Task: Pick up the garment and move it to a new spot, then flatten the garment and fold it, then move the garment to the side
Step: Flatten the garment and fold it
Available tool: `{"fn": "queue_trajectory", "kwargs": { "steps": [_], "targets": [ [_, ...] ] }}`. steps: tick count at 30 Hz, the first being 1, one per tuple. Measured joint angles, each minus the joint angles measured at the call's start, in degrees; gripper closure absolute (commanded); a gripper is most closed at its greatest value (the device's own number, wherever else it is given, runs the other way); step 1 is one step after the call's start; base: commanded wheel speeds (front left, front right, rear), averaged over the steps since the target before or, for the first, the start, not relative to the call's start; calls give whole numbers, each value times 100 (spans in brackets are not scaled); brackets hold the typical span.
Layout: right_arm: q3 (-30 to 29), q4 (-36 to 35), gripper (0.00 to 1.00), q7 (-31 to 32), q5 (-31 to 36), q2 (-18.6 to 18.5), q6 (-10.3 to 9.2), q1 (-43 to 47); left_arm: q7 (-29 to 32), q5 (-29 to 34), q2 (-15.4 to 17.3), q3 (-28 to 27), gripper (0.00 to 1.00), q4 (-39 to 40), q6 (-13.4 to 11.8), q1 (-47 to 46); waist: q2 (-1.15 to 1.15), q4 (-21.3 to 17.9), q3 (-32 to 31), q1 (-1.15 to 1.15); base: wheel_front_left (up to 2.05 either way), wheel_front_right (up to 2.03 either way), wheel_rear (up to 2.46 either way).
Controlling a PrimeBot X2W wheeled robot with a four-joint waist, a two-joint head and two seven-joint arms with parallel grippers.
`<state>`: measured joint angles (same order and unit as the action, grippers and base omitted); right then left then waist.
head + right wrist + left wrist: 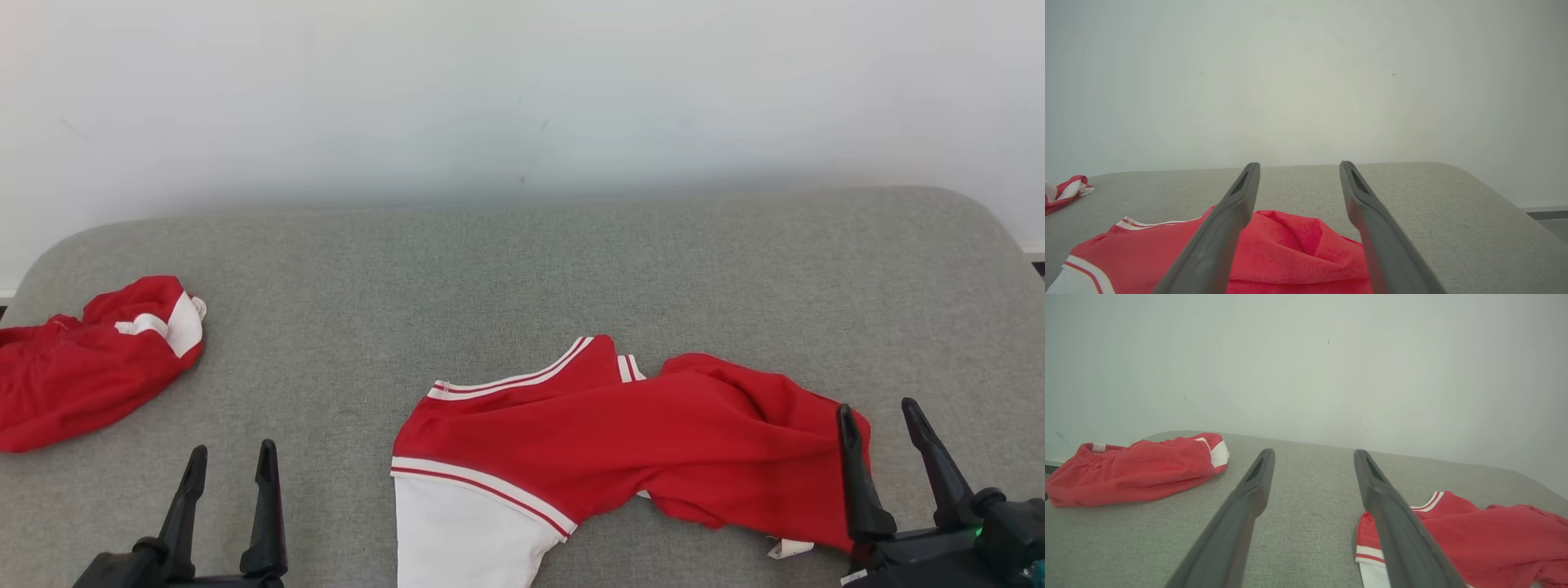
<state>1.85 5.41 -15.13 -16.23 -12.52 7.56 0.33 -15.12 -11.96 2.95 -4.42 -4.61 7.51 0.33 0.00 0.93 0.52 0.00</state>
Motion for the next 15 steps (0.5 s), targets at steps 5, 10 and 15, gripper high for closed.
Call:
{"fn": "queue_trajectory", "kwargs": {
  "steps": [5, 10, 15],
  "targets": [
    [3, -135, 0, 0, 73, 96, 0, 141, 0, 132, 41, -57, 0, 10, 0, 129, 0, -1, -83, 0, 0, 0, 0],
    [-34, -158, 0, 1, 121, 167, 0, 271, 0, 258, 76, -99, 0, 8, 0, 249, 0, 64, -120, 0, 0, 0, 0],
    [-58, -136, 0, 1, 130, 236, 0, 391, 0, 372, 110, -108, 0, 1, 0, 356, 0, 122, -138, 0, 0, 0, 0]
  ]
}}
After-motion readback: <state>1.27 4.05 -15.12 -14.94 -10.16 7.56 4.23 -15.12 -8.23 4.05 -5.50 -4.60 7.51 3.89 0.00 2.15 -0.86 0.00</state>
